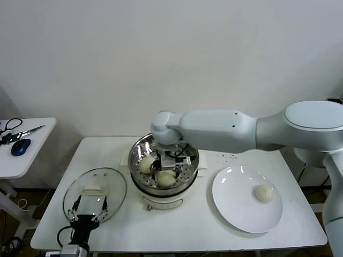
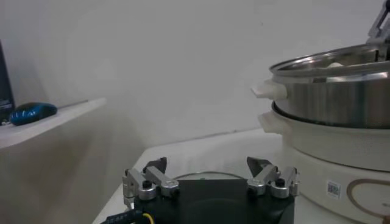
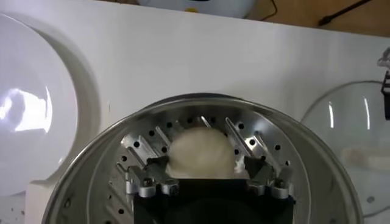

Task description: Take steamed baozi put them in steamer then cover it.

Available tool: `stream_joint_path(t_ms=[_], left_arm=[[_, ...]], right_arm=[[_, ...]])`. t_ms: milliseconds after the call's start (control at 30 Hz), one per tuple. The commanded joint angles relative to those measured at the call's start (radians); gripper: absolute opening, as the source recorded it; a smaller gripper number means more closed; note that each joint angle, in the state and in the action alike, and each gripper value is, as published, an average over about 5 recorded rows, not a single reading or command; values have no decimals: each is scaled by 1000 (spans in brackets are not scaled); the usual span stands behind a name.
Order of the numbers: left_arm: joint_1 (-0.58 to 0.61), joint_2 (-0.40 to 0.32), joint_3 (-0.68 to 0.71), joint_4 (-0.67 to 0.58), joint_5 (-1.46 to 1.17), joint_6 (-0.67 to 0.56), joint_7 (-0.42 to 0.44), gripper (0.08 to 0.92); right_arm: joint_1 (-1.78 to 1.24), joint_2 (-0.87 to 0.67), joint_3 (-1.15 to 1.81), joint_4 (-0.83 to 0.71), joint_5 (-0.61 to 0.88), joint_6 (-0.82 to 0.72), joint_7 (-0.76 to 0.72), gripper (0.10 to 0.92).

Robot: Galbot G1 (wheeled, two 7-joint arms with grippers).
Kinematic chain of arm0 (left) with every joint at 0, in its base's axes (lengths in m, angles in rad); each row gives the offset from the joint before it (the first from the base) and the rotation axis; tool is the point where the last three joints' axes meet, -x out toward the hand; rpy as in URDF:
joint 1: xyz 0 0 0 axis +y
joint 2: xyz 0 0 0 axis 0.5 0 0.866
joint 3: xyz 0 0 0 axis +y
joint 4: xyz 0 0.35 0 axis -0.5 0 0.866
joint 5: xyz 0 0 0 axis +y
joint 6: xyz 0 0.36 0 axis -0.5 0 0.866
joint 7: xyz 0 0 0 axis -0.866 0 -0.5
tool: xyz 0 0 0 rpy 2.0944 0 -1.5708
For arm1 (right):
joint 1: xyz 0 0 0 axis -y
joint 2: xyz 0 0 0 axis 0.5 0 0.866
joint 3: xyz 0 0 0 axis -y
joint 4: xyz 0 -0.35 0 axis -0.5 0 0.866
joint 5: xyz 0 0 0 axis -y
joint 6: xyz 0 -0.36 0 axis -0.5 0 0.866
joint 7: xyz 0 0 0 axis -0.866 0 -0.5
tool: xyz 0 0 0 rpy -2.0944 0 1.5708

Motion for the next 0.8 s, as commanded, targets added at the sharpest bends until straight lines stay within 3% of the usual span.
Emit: stream_joint_path(t_ms=[33, 367, 633, 800], left_arm=[[1, 3, -1, 0, 0, 1, -2, 823], [9, 10, -1, -10, -1, -1, -4, 823], [9, 13, 2, -10, 1, -4, -4, 823], [12, 17, 1, -4, 1, -6, -4, 823]], right_arm=[[24, -15, 18, 0, 4, 5, 5, 822], [216, -287, -51, 22, 204, -116, 68, 823], [276, -576, -215, 107, 390, -528, 186, 823], [159, -756, -163, 141, 480, -734, 149, 823]])
